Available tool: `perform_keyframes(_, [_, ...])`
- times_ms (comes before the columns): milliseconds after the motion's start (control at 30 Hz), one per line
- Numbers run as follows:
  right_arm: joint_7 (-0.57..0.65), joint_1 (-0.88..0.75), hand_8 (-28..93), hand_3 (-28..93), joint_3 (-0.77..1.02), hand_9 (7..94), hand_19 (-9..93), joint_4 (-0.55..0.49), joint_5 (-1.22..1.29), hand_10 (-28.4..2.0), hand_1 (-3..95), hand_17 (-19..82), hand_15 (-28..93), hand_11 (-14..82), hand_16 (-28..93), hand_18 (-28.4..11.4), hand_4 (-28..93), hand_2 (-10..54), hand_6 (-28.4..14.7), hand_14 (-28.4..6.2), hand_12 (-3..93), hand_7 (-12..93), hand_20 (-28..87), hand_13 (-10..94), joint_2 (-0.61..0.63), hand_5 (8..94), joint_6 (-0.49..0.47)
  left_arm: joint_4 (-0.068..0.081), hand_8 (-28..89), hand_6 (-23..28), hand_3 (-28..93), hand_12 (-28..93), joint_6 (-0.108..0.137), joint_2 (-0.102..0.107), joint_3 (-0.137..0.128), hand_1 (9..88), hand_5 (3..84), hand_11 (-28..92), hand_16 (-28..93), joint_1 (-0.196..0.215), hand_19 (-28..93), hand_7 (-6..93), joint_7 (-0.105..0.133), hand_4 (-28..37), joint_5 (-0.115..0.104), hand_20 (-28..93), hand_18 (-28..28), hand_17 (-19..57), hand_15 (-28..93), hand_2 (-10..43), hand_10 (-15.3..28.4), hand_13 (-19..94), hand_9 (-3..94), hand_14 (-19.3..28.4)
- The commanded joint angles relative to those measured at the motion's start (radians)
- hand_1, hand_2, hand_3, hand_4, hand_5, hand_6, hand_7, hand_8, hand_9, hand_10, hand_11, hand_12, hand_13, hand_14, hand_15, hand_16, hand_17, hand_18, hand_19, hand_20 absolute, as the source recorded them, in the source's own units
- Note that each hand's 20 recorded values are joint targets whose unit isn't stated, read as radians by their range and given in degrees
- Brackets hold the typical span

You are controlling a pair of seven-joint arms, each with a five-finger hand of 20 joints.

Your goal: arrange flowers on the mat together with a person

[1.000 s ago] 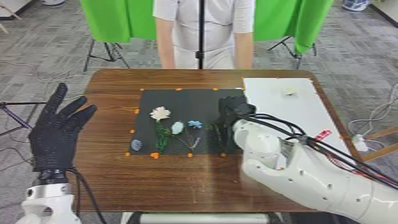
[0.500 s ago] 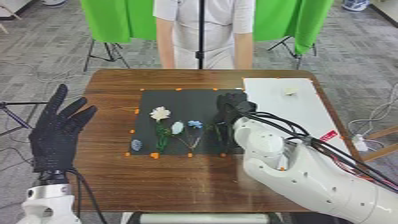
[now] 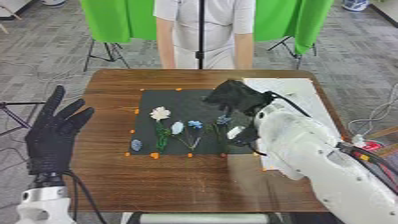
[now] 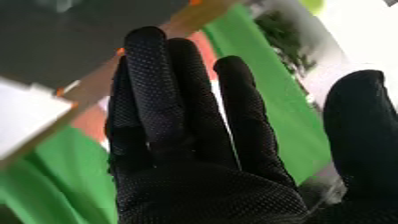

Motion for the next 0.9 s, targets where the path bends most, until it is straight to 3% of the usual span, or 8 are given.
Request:
perform_keyframes(33, [-0.113, -0.282, -11, 66, 0.374, 58.0, 63, -0.041, 0.588, -21.2, 19.1, 14, 52, 18.5, 8, -23.6, -23, 10.1, -5.1, -21.3, 14.5, 11, 14, 51, -0.037, 51.6, 0.065, -0.016, -9, 4.1, 73, 12, -0.014, -0.03, -0.035, 21.9, 29.4, 21, -5, 0.037, 69, 11.2, -0.042, -26.6, 0.038, 6, 28.2, -2.2, 49, 7.9, 17.5, 31, 35.3, 25.3])
perform_keyframes(200, [-0.326, -0.431, -11, 68, 0.482, 53.8, 55, -0.015, 0.962, -21.2, 16.7, 9, 45, 15.0, 7, -22.7, -23, 13.5, -3.8, -22.7, 13.6, 10, 11, 45, -0.074, 48.4, 0.106, -0.016, -9, 4.0, 72, 12, -0.017, -0.038, -0.036, 21.7, 29.4, 20, -7, 0.031, 66, 10.8, -0.05, -26.7, 0.048, 4, 28.1, -2.7, 48, 7.9, 17.6, 31, 35.2, 24.9])
perform_keyframes(500, [-0.415, -0.62, -11, 70, 0.578, 46.4, 48, -0.061, 0.913, -20.3, 14.8, 3, 36, 10.9, 10, -20.5, -24, 14.7, -1.3, -22.7, 13.6, 9, 13, 35, -0.181, 41.6, 0.162, -0.008, -9, 3.6, 73, 11, -0.052, -0.081, -0.042, 21.6, 29.4, 19, -6, 0.026, 62, 10.4, -0.076, -26.9, 0.074, 2, 27.4, -4.0, 42, 7.8, 17.2, 31, 35.4, 23.9])
perform_keyframes(533, [-0.442, -0.637, -11, 69, 0.583, 46.2, 48, -0.062, 0.913, -20.2, 14.6, 3, 35, 10.8, 10, -20.5, -24, 14.9, -1.2, -22.8, 13.6, 9, 13, 35, -0.193, 41.0, 0.175, -0.002, -9, 3.6, 73, 11, -0.046, -0.076, -0.033, 21.6, 29.4, 19, -6, 0.02, 62, 10.3, -0.063, -26.9, 0.072, 2, 27.4, -4.0, 42, 7.8, 17.1, 31, 35.4, 23.8])
perform_keyframes(600, [-0.486, -0.662, -11, 69, 0.583, 45.7, 47, -0.061, 0.889, -20.1, 14.2, 3, 35, 10.5, 10, -20.4, -25, 15.2, -1.2, -22.8, 13.6, 8, 13, 35, -0.215, 39.3, 0.213, 0.013, -9, 3.5, 73, 11, 0.009, -0.06, 0.003, 21.7, 29.2, 19, -6, 0.006, 62, 10.1, -0.007, -27.0, 0.065, 2, 27.3, -3.9, 42, 7.8, 17.0, 33, 35.6, 23.8])
perform_keyframes(700, [-0.548, -0.705, -10, 69, 0.584, 45.4, 47, -0.063, 0.859, -19.9, 14.1, 3, 36, 10.5, 11, -20.3, -25, 15.4, -1.2, -22.5, 13.8, 8, 13, 35, -0.258, 38.1, 0.282, 0.021, -9, 2.9, 73, 11, -0.001, -0.099, -0.005, 21.9, 28.7, 20, -6, -0.001, 63, 10.1, -0.036, -27.2, 0.114, 3, 27.4, -3.4, 43, 8.0, 16.9, 36, 37.2, 23.8])
perform_keyframes(767, [-0.563, -0.721, -10, 69, 0.585, 45.2, 46, -0.067, 0.843, -19.5, 13.9, 3, 36, 10.3, 11, -20.1, -25, 15.4, -0.7, -22.5, 13.9, 8, 14, 35, -0.268, 37.5, 0.302, 0.024, -9, 2.4, 73, 11, -0.014, -0.118, -0.011, 21.9, 28.3, 20, -6, 0.002, 63, 10.2, -0.062, -27.4, 0.128, 3, 27.3, -3.4, 41, 8.0, 16.8, 35, 37.3, 23.1])
perform_keyframes(900, [-0.6, -0.729, -10, 69, 0.569, 45.0, 45, -0.068, 0.802, -19.0, 13.5, 2, 35, 10.2, 11, -19.8, -25, 15.6, -0.1, -22.3, 14.0, 9, 14, 35, -0.27, 37.2, 0.339, 0.031, -9, 2.2, 73, 11, -0.024, -0.142, -0.014, 21.7, 28.1, 19, -6, 0.009, 61, 10.4, -0.081, -27.7, 0.133, 2, 27.0, -3.7, 40, 7.9, 16.5, 33, 37.1, 23.2])
